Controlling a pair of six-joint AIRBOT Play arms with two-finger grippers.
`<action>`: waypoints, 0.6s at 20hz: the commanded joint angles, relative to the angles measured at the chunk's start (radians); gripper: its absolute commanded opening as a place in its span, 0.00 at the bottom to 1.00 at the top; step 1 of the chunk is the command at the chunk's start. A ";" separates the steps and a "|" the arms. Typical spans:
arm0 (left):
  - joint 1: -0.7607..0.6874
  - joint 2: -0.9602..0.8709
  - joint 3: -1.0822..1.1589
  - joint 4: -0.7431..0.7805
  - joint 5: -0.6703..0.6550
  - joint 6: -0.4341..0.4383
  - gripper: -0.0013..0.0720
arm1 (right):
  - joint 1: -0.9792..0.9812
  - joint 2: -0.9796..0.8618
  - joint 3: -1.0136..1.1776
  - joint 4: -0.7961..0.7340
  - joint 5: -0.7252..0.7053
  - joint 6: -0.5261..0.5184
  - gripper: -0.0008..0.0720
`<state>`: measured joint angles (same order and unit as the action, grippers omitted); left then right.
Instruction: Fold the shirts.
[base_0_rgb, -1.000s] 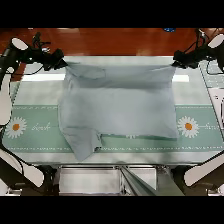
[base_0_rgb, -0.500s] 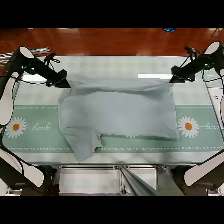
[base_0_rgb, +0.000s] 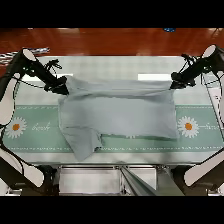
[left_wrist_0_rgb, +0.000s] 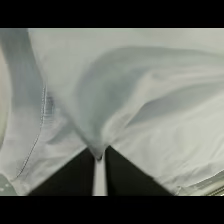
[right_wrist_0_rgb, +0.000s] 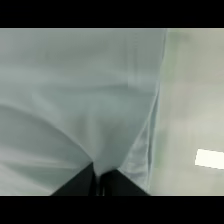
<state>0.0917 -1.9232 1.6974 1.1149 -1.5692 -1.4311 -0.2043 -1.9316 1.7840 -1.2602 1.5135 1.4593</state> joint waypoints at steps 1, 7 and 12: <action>-0.018 -0.001 0.000 0.005 -0.015 -0.047 0.71 | 0.000 -0.018 -0.001 0.029 -0.008 0.042 0.57; 0.034 0.125 -0.071 0.041 -0.111 -0.085 0.71 | -0.056 0.138 -0.023 0.048 0.026 0.055 0.57; 0.179 0.493 -0.585 0.037 0.119 -0.083 0.71 | -0.145 0.470 -0.467 0.121 -0.218 -0.044 0.57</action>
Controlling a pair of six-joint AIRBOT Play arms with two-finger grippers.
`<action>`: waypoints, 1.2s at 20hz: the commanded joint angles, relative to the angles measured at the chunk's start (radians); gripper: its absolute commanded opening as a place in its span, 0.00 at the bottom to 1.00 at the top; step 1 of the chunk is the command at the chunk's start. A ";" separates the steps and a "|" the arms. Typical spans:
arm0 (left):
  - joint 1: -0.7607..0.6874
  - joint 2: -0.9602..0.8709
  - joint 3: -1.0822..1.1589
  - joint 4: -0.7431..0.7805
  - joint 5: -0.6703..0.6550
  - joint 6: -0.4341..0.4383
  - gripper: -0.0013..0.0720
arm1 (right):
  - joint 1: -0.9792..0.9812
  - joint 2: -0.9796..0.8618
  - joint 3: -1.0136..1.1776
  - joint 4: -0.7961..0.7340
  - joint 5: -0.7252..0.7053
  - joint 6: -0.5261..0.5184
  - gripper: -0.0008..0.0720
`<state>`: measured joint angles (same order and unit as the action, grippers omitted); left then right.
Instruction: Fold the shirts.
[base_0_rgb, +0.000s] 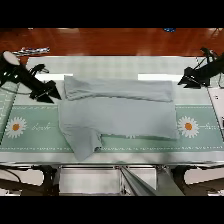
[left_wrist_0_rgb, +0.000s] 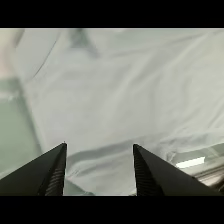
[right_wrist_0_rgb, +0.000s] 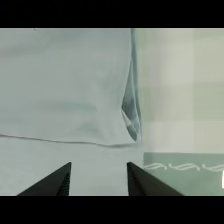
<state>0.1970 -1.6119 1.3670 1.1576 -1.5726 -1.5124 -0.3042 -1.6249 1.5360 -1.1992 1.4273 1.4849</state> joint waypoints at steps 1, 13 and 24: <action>0.109 0.254 -0.381 -0.026 0.171 0.022 0.71 | -0.062 0.232 -0.334 0.107 -0.187 -0.121 0.57; 0.115 0.443 -0.951 -0.262 0.411 0.092 0.71 | -0.099 0.517 -0.745 0.409 -0.248 -0.257 0.57; -0.108 0.442 -0.958 -0.329 0.548 0.064 0.04 | -0.365 0.626 -0.980 -0.002 -0.049 -0.070 0.57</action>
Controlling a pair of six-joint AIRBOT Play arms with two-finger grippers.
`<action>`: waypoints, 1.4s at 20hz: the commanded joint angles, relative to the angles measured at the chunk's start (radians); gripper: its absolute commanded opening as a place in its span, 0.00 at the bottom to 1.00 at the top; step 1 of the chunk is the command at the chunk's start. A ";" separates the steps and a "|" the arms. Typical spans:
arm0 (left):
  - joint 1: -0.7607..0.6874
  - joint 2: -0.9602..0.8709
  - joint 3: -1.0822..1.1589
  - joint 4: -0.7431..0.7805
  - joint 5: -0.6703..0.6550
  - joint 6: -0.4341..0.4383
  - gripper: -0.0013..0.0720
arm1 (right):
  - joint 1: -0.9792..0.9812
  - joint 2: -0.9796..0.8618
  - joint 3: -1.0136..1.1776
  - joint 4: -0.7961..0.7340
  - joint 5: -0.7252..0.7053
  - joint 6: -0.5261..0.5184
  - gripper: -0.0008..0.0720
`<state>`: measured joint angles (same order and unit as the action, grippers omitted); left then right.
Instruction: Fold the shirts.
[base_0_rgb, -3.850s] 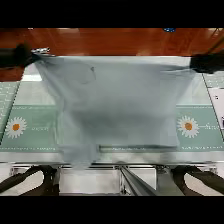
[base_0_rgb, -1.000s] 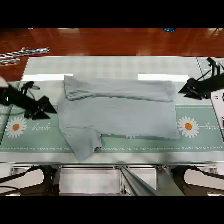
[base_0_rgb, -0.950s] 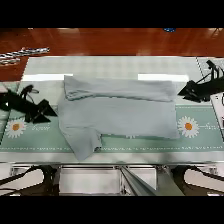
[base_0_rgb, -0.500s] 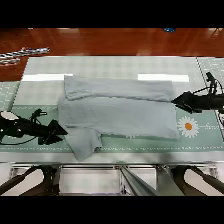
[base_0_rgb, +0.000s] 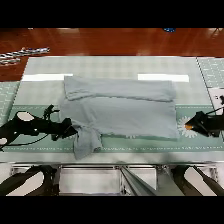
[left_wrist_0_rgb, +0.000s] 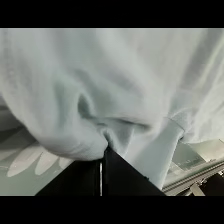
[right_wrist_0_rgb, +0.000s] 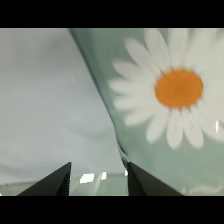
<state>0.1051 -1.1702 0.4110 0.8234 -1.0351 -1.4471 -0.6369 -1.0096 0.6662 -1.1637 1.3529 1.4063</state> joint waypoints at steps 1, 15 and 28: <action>-0.016 0.000 -0.002 0.005 0.010 -0.001 0.03 | -0.032 -0.002 -0.141 -0.029 0.021 0.000 0.57; -0.016 0.000 -0.002 -0.005 0.011 -0.001 0.04 | -0.032 -0.263 -0.149 0.311 -0.155 -0.158 0.55; 0.085 -0.072 0.416 -0.077 -0.144 0.114 0.04 | 0.133 -0.274 0.102 0.426 -0.112 -0.282 0.04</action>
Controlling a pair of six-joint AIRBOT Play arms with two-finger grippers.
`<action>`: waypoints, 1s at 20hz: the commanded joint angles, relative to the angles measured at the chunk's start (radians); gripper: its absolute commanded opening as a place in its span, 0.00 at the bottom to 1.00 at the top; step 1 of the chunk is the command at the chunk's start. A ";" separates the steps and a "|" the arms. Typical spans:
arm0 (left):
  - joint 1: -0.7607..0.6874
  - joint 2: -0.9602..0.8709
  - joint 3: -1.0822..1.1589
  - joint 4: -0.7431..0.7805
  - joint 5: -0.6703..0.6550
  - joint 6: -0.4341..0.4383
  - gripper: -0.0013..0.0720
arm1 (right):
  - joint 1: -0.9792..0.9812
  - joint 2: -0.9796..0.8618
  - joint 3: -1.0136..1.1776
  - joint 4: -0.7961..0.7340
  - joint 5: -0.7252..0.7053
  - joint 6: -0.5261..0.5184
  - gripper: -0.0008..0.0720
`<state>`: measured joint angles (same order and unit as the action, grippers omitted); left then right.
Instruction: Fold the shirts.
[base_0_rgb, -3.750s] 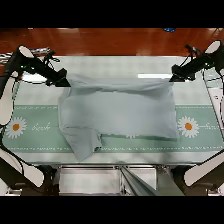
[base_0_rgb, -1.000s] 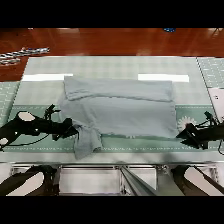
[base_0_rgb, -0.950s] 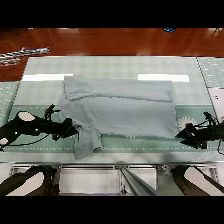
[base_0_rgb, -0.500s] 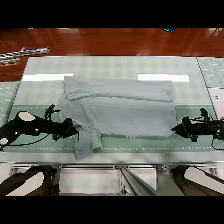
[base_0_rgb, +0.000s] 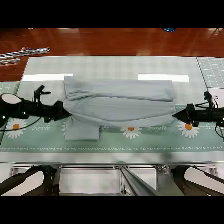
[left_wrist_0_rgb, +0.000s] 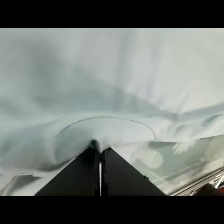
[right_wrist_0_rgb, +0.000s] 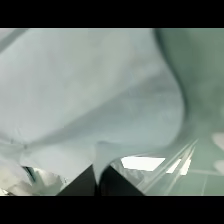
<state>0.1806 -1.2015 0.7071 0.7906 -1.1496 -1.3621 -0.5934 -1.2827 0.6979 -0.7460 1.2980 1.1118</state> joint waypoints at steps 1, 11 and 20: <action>0.010 -0.080 0.171 -0.043 -0.032 0.015 0.03 | 0.122 -0.002 0.103 -0.002 -0.130 0.038 0.04; 0.000 -0.509 0.723 -0.043 -0.068 -0.102 0.03 | 0.203 -0.292 0.537 -0.039 -0.153 0.200 0.04; -0.036 -0.749 0.959 -0.043 -0.077 -0.108 0.03 | 0.259 -0.489 0.677 -0.004 -0.224 0.220 0.04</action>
<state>0.1516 -1.9038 1.6241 0.7483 -1.2495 -1.4914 -0.3431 -1.7176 1.3350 -0.7799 1.1000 1.3220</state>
